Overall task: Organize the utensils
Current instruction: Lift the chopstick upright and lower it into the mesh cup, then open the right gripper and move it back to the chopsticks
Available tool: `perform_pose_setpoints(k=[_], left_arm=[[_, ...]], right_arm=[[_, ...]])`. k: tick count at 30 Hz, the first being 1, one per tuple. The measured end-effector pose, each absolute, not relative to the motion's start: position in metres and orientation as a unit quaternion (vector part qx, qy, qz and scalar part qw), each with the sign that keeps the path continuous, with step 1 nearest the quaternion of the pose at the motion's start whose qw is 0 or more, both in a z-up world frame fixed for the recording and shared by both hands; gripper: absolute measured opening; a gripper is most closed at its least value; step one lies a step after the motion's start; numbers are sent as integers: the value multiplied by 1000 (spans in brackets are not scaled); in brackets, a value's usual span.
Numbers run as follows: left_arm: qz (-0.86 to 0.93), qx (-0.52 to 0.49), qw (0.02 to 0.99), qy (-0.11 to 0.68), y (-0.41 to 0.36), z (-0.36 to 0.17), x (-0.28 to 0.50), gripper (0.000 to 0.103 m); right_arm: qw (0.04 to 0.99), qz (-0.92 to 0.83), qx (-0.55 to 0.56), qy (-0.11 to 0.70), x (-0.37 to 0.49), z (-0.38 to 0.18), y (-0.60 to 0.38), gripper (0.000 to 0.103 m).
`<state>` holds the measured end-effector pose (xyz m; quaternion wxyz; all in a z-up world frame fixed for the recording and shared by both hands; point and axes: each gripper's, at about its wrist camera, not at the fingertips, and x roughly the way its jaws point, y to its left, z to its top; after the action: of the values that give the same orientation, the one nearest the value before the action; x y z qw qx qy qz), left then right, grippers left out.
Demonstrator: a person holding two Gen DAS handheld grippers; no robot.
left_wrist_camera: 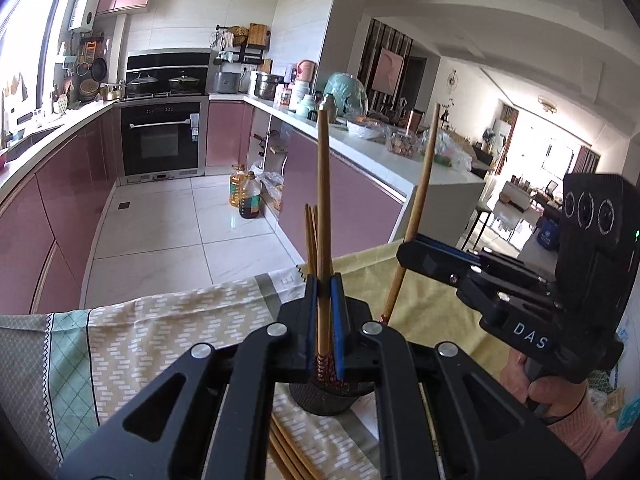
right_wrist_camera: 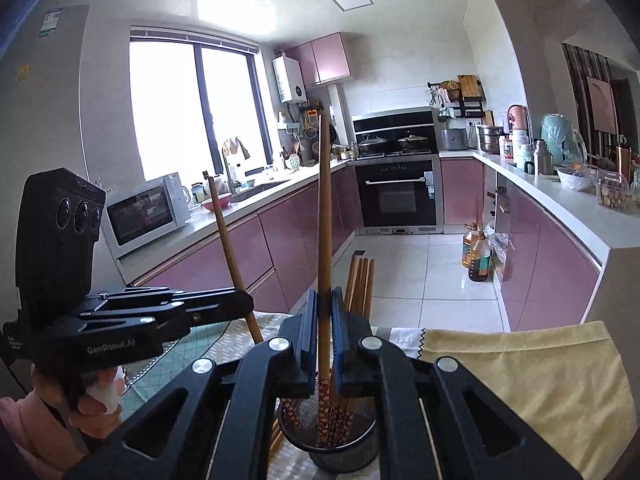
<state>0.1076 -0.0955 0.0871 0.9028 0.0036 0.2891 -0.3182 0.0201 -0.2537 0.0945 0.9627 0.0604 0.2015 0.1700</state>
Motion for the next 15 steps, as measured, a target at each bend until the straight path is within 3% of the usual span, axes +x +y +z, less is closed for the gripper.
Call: perform_pose_setpoints(k=[15], left_arm=[[-326, 20, 872, 364, -109, 45, 137, 7]], right_arm=[[935, 169, 58, 308, 50, 51, -246, 6]])
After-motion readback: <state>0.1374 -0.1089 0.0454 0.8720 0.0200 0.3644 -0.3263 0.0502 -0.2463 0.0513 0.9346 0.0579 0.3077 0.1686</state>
